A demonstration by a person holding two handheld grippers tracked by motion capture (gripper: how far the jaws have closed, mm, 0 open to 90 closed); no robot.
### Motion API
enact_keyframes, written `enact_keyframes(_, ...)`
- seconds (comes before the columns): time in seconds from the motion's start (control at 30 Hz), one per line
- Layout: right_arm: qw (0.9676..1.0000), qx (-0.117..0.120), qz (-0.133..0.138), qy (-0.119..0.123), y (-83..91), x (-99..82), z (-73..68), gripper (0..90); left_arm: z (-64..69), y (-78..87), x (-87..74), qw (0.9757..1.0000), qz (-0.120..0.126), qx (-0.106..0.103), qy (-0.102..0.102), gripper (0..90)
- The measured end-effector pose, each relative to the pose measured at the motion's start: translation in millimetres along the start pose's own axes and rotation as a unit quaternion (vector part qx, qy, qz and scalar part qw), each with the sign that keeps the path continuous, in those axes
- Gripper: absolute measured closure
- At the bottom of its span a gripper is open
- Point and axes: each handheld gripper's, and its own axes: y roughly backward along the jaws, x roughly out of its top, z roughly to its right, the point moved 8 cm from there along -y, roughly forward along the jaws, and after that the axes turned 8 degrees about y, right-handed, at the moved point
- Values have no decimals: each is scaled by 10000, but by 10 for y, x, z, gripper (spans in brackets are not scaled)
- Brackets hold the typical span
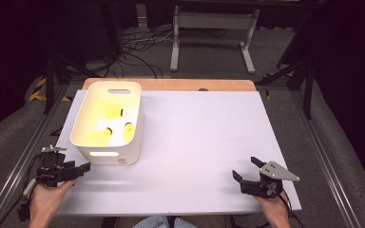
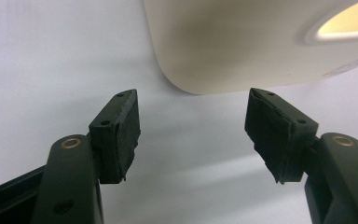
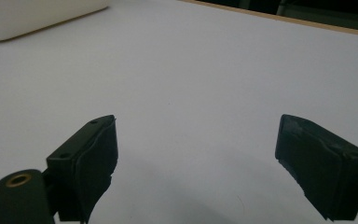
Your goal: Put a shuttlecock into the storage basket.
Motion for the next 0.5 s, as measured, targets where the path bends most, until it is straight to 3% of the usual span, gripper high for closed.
enact_keyframes(0.5,10000,-2,-1,-8,1,0,0,134,87,-15,-27,9994,325,-104,-115,357)
